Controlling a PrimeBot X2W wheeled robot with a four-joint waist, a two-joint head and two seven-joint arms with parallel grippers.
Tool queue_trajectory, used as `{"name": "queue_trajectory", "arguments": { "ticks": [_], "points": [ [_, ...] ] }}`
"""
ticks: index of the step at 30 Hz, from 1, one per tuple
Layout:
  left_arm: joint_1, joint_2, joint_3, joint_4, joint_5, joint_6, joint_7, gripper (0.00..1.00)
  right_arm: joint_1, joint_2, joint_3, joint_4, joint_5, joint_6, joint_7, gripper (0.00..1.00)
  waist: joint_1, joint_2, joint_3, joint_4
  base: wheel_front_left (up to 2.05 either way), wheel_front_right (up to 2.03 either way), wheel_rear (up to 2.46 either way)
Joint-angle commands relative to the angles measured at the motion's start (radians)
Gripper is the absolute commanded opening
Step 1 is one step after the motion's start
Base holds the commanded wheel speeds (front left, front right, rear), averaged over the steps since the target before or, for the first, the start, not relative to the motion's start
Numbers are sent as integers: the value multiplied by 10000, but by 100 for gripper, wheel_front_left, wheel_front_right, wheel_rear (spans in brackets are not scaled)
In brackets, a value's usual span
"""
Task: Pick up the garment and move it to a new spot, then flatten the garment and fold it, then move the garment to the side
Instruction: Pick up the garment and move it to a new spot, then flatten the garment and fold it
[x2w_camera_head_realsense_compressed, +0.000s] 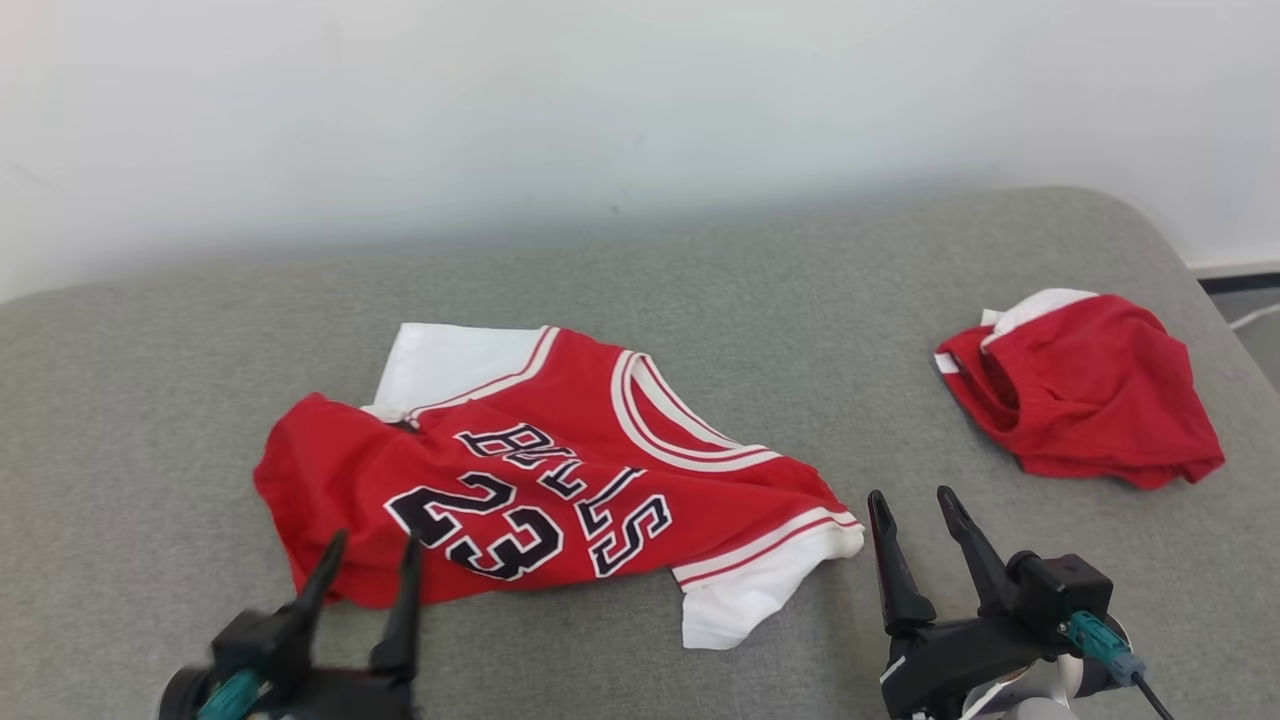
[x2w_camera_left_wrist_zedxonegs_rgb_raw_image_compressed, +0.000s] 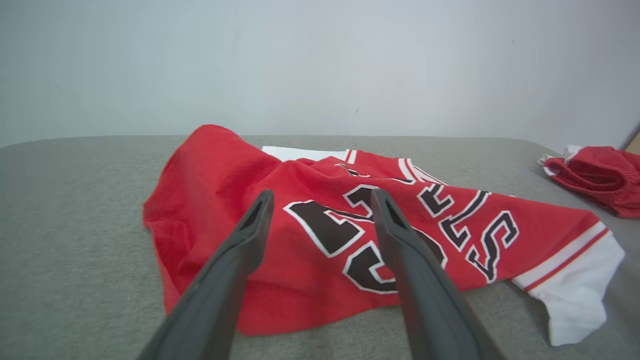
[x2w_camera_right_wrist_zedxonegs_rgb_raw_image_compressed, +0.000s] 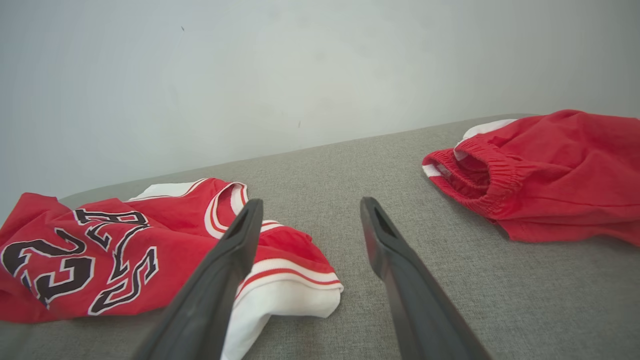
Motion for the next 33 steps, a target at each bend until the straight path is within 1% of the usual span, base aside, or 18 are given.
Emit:
{"name": "queue_trajectory", "arguments": {
  "ticks": [1, 9, 12, 16, 19, 24, 27, 30, 33],
  "points": [
    [387, 35, 323, -166, 202, 77, -36, 100, 145, 38, 1, -4, 9, 0, 0, 100, 1, 0, -188, 192, 0, 0, 0],
    [1957, -346, 2235, -1308, 1064, 250, -36, 100, 271, -41, 38, 47, -69, 0, 2, 100, 1, 0, -328, 341, 0, 0, 0],
    [2485, -466, 2704, -1602, 1371, 301, -36, 100, 339, -75, 11, 58, -73, 0, 2, 100, 1, 0, -353, 382, 0, 0, 0],
    [3025, -641, 3047, -1941, 1729, 173, -36, 100, 375, -41, -34, 8, -116, 0, 0, 100, 1, 0, -342, 453, 0, 0, 0],
    [3110, -709, 3099, -2063, 1812, 138, -36, 100, 424, -45, -81, -16, -146, 0, 2, 100, 1, 0, -339, 550, 0, 0, 0],
    [2978, -767, 2967, -1996, 1910, -45, -36, 100, 316, -137, -52, 71, -156, 0, 2, 100, 1, 0, -266, 844, 0, 0, 0],
    [2779, -788, 2861, -2013, 1707, -228, -36, 100, 62, -347, 61, 344, -117, 0, 0, 100, 1, 0, -123, 1257, 0, 0, 0],
    [2695, -812, 2612, -2099, 1654, -502, -36, 100, -353, -645, 253, 690, -179, 0, 0, 100, 1, 0, 173, 1798, 0, 0, 0],
    [2498, -805, 2385, -2058, 1524, -611, -36, 100, -1000, -978, 528, 1133, -36, 0, 0, 100, 1, 0, 524, 2368, 0, 0, 0]
  ]
}}
